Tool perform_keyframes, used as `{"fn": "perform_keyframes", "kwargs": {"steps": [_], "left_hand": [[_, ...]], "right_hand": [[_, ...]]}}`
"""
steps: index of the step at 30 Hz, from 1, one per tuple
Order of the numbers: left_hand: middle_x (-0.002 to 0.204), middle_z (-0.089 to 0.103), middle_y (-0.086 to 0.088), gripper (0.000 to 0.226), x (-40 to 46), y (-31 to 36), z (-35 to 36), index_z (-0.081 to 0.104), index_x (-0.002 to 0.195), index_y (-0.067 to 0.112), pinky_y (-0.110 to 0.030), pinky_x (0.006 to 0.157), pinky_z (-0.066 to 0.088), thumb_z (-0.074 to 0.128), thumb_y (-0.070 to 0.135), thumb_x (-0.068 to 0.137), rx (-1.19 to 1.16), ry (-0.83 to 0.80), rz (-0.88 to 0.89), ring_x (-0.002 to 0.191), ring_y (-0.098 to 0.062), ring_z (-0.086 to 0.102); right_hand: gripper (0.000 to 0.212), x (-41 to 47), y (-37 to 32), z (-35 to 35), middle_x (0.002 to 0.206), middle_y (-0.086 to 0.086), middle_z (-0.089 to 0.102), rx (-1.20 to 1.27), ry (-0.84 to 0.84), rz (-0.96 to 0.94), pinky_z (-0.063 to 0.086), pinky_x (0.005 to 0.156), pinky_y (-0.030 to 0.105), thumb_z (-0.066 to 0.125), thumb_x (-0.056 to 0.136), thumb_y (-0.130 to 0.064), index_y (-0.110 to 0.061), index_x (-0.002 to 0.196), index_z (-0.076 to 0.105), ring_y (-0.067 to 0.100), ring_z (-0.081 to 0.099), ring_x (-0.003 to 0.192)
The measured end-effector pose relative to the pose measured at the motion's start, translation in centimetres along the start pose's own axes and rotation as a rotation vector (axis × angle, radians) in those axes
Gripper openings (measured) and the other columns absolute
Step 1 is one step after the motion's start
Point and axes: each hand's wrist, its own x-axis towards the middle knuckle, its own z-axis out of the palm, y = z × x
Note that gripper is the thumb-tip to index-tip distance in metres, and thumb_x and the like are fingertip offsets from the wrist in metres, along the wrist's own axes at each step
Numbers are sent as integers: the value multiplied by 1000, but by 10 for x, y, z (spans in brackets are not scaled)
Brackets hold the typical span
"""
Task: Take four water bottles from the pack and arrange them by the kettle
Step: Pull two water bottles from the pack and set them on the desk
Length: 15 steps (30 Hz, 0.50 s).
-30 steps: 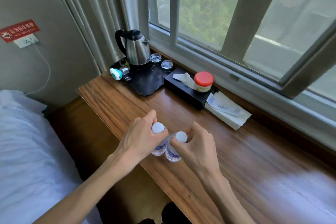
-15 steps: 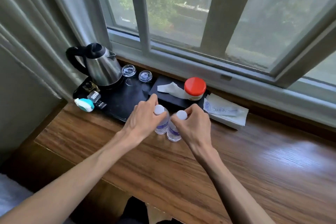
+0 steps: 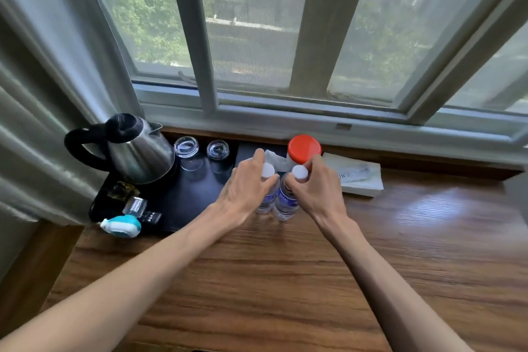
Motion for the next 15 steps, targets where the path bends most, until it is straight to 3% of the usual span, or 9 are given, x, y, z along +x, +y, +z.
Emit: {"fn": "perform_keyframes", "kwargs": {"steps": [3, 9, 13, 15], "left_hand": [[73, 53, 2, 38, 2, -7, -1, 31, 84, 26, -38, 60, 43, 67, 38, 87, -55, -38, -10, 77, -35, 60], [71, 53, 8, 38, 3, -12, -3, 40, 93, 18, -32, 61, 40, 73, 33, 84, -149, -56, -36, 70, -20, 56], [84, 58, 4, 37, -1, -11, -6, 47, 108, 13, -35, 73, 47, 73, 20, 83, -183, -103, -42, 82, -21, 61], [92, 60, -2, 41, -9, -10, -7, 46, 116, 13, -36, 76, 49, 70, 16, 83, -172, -88, -73, 81, -23, 62]], "right_hand": [[30, -1, -2, 3, 78, 6, 66, -31, -25, -13, 49, 61, 39, 67, 82, -35, -13, 93, 51, 26, 62, 71], [31, 0, 0, 4, 81, 2, 66, -44, -69, -27, 53, 64, 40, 68, 85, -38, -17, 97, 48, 22, 64, 73], [32, -4, 4, 0, 70, -12, 58, 53, -80, 10, 39, 53, 20, 73, 85, -38, -21, 100, 50, 1, 56, 64], [36, -7, 7, -5, 71, -12, 60, 118, -95, 12, 38, 54, 16, 75, 84, -37, -22, 105, 51, 1, 57, 65]]}}
